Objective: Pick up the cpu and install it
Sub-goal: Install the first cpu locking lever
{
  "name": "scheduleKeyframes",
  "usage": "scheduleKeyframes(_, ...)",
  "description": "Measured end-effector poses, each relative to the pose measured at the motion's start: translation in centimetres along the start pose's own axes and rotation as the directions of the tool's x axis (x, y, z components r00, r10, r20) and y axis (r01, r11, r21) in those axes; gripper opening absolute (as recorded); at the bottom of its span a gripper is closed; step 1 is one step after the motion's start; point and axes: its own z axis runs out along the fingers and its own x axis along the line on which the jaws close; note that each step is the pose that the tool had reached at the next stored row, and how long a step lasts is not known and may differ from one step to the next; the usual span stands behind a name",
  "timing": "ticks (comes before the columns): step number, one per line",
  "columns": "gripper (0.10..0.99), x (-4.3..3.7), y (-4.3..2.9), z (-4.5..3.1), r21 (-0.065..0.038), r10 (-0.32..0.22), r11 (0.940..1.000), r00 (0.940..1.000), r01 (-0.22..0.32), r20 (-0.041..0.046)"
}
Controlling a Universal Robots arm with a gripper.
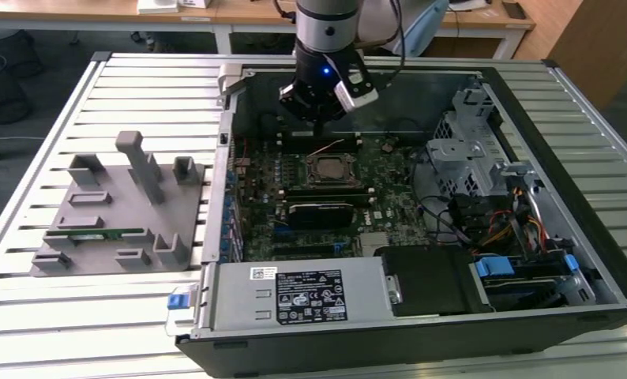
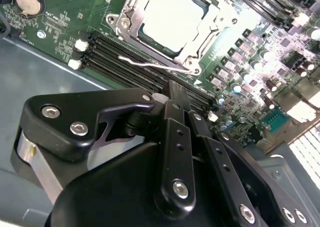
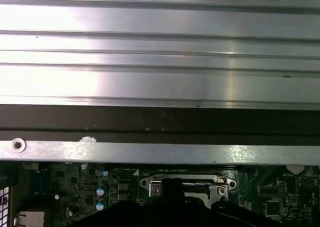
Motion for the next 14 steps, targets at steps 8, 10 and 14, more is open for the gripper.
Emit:
scheduleKeyframes(8,0.106,-0.87,-0.13,0.51,-0.001,0.0,1.0,1.0,0.0,-0.0005)
scheduleKeyframes(10,0.106,-1.04,-0.14,0.66,-0.001,0.0,1.0,1.0,0.0,-0.0007)
scheduleKeyframes(14,0.106,-1.13,-0.16,0.96,-0.001,-0.031,0.9995,0.9995,0.031,-0.0026)
